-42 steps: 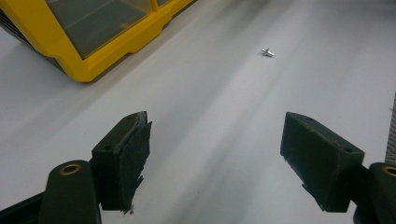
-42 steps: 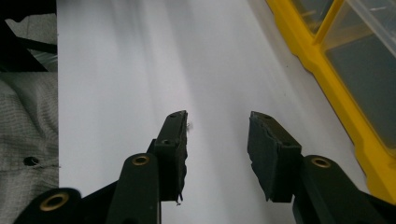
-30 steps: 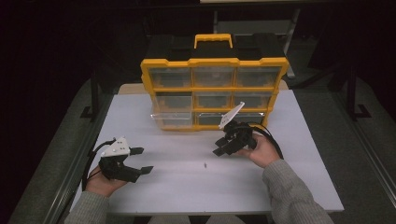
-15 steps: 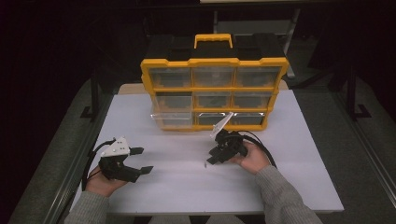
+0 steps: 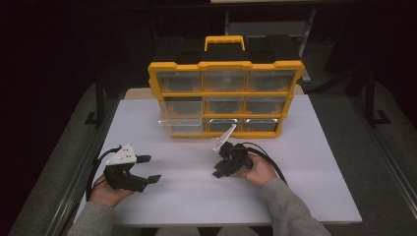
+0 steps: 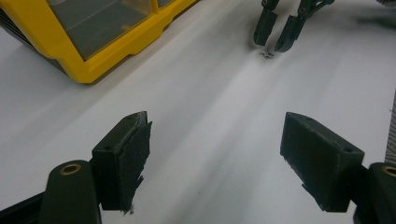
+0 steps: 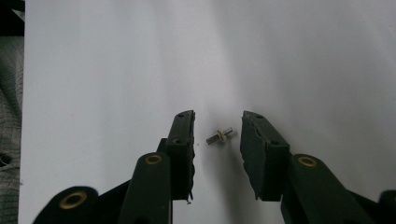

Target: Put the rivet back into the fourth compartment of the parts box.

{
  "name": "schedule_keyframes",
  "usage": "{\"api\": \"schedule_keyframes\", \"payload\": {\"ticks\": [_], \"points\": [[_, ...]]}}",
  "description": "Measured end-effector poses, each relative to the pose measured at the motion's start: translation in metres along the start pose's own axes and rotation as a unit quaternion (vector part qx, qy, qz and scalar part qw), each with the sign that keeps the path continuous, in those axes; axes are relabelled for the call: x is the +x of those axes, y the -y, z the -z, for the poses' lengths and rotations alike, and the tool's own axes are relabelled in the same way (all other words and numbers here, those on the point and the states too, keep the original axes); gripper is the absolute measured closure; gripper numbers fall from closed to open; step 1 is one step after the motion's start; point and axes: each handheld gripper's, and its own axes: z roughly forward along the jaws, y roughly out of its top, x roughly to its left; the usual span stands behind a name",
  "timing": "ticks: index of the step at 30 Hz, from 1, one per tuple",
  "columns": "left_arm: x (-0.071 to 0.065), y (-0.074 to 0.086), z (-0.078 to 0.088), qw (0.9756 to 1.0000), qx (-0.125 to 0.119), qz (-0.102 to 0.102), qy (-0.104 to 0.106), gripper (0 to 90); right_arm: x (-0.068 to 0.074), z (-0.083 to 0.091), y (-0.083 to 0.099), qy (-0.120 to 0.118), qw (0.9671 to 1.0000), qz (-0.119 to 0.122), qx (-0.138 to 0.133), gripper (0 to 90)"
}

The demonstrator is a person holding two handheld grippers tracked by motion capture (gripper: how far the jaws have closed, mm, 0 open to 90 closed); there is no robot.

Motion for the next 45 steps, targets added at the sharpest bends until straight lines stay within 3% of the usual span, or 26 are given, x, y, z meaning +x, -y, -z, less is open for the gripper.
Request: {"api": "schedule_keyframes", "payload": {"ticks": [8,21,37,45], "points": [[0.0,0.0,0.0,1.0,-0.001,0.0,-0.001,23.9,0.003,-0.008,-0.003,0.005,0.9999,0.008,0.012,67.9],[0.0,0.0,0.0,1.0,-0.001,-0.001,-0.002,23.9,0.006,-0.01,-0.008,0.031,0.9986,0.029,0.032,78.9],[0.0,0.0,0.0,1.0,-0.001,-0.002,-0.001,23.9,-0.003,-0.008,-0.005,0.005,0.9995,0.023,0.019,81.3],[0.001,0.0,0.001,1.0,0.0,-0.005,-0.001,23.9,-0.004,0.004,-0.004,-0.003,0.9999,0.003,0.009,81.4]]}}
